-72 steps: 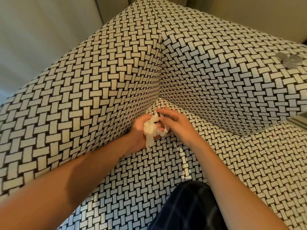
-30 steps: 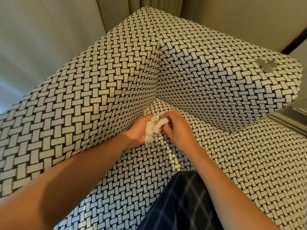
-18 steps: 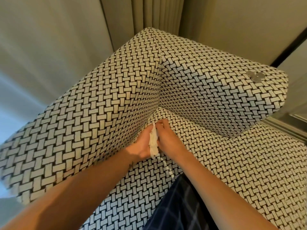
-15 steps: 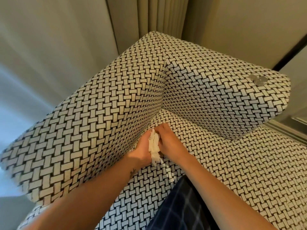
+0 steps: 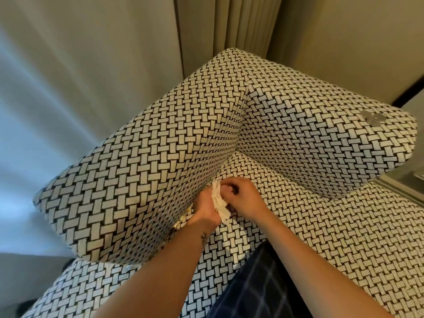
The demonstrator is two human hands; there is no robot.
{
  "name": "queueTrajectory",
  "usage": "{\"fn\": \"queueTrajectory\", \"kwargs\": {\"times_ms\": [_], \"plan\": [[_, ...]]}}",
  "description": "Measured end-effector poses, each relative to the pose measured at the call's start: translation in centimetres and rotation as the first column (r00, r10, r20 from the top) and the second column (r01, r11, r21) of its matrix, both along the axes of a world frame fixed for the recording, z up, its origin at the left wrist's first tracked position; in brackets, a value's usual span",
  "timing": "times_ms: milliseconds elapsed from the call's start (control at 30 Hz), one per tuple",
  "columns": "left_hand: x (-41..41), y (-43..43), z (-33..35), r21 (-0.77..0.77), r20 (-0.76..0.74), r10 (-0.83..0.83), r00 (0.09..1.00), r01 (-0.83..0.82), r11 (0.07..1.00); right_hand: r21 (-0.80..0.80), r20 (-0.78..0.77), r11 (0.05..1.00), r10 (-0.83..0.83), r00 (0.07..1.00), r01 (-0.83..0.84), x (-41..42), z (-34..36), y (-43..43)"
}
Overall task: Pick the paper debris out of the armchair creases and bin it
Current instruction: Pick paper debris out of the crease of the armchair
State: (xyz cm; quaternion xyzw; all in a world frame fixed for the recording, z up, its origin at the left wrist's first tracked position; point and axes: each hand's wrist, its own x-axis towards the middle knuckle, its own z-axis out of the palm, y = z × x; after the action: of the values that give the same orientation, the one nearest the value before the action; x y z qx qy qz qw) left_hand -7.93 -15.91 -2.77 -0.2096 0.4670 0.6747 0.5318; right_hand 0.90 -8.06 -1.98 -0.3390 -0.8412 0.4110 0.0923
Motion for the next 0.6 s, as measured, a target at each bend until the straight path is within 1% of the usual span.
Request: {"fn": "queueTrajectory", "kwargs": {"times_ms": [67,100,133,167,200,267,300,433,500,600], "plan": [[-0.1,0.6,-0.5,0.006,0.036,0.046,0.998,-0.046,0.999,-0.293,-0.074,0.954,-0.095,0.993,0.069,-0.1,0.3,0.8],[-0.1,0.9,-0.3,0.014,0.048,0.054,0.997,-0.055,0.998,-0.363,-0.089,0.927,-0.135,0.987,0.095,-0.1,0.4,1.2],[-0.1,1.1,-0.3,0.025,0.053,0.052,0.997,-0.053,0.998,-0.383,-0.081,0.917,-0.156,0.984,0.113,-0.2,0.1,1.6],[-0.2,1.2,-0.3,0.036,0.06,0.042,0.997,-0.044,0.998,-0.377,-0.066,0.918,-0.158,0.985,0.123,-0.3,-0.1,2.0],[-0.3,1.3,-0.4,0.045,0.06,0.046,0.997,-0.048,0.998,-0.319,-0.042,0.939,-0.148,0.988,0.127,-0.6,-0.4,2.5],[-0.4,1.4,-0.8,0.052,0.055,0.012,0.998,-0.015,0.999,-0.136,-0.003,0.984,-0.117,0.993,0.116,-1.3,-1.1,3.5],[-0.4,1.3,-0.8,0.056,0.055,0.008,0.998,-0.011,0.998,-0.076,0.024,0.991,-0.111,0.994,0.113,-1.7,-1.4,3.8],[-0.5,1.6,-1.4,0.034,0.078,0.038,0.996,-0.041,0.999,-0.058,0.086,0.983,-0.167,0.982,0.173,-3.3,-1.3,5.0],[-0.5,1.5,-0.9,0.019,0.088,0.064,0.994,-0.066,0.998,0.004,0.151,0.992,-0.129,0.98,0.129,-4.0,-1.5,5.4],[-0.3,1.6,-0.3,0.0,0.099,0.067,0.993,-0.067,0.998,0.093,0.29,0.996,-0.026,0.957,-0.001,-5.1,-2.0,5.6]]}}
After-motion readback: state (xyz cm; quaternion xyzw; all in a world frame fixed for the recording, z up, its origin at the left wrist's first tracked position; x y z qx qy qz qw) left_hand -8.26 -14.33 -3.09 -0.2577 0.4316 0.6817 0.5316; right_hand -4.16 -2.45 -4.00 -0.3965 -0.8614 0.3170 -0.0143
